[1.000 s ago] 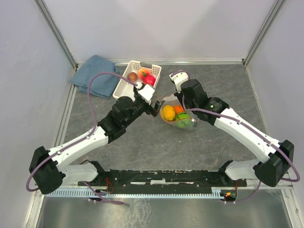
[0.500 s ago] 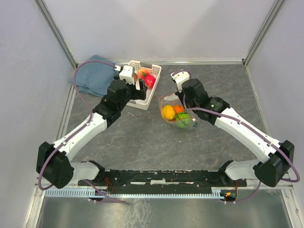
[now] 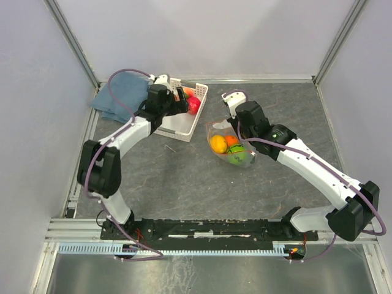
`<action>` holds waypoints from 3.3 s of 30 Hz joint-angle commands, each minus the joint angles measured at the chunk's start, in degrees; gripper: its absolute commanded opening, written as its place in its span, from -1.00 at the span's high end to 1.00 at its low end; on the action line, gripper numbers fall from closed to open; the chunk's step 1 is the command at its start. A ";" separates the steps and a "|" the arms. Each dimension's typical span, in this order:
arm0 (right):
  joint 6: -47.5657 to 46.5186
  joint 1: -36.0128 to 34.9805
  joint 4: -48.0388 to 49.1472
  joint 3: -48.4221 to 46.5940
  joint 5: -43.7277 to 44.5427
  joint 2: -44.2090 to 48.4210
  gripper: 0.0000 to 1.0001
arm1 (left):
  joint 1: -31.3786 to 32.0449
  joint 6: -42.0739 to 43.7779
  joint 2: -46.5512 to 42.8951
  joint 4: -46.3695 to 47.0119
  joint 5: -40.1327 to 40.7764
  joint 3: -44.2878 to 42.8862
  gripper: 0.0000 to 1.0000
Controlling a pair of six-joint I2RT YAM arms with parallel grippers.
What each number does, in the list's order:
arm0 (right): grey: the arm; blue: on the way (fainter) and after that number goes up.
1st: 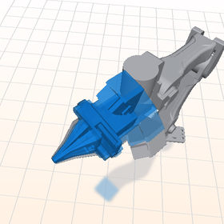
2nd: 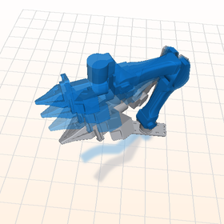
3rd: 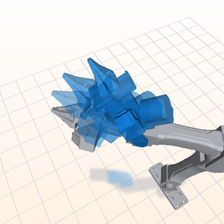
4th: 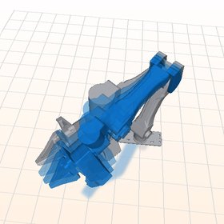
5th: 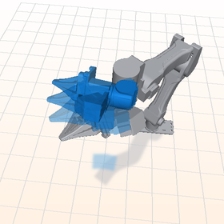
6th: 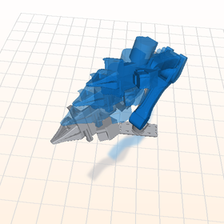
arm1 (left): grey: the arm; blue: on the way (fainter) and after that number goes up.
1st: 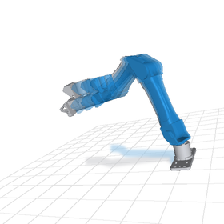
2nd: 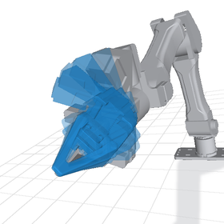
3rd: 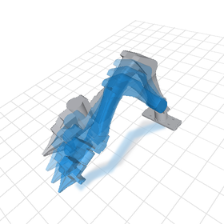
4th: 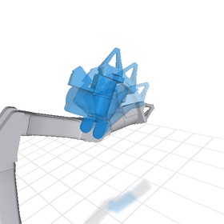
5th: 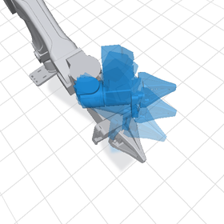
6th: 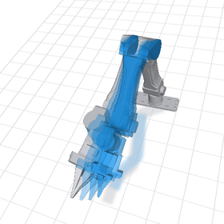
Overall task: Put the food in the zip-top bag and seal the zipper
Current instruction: Pick up the fake fruit from the bin, then place the fake fruit in the zipper food storage bag.
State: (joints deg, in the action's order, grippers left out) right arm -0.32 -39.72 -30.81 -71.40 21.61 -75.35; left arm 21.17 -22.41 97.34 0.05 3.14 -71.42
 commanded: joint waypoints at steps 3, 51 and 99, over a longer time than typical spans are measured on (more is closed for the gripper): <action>-0.21 0.84 1.80 0.02 0.76 1.18 0.97 | -2.98 -6.98 11.15 -0.01 -8.88 -11.42 -0.98; 0.64 1.83 2.12 -0.19 -2.32 -0.53 0.97 | -5.47 -10.31 17.89 0.38 -14.48 -12.72 -0.41; 2.25 1.82 2.20 -0.32 -6.19 2.83 0.97 | 28.23 4.16 -31.12 6.91 -2.17 16.40 -0.30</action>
State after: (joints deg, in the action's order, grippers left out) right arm 1.21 -38.13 -30.85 -71.31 16.14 -74.94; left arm 46.24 -22.26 65.71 -0.73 0.03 -56.47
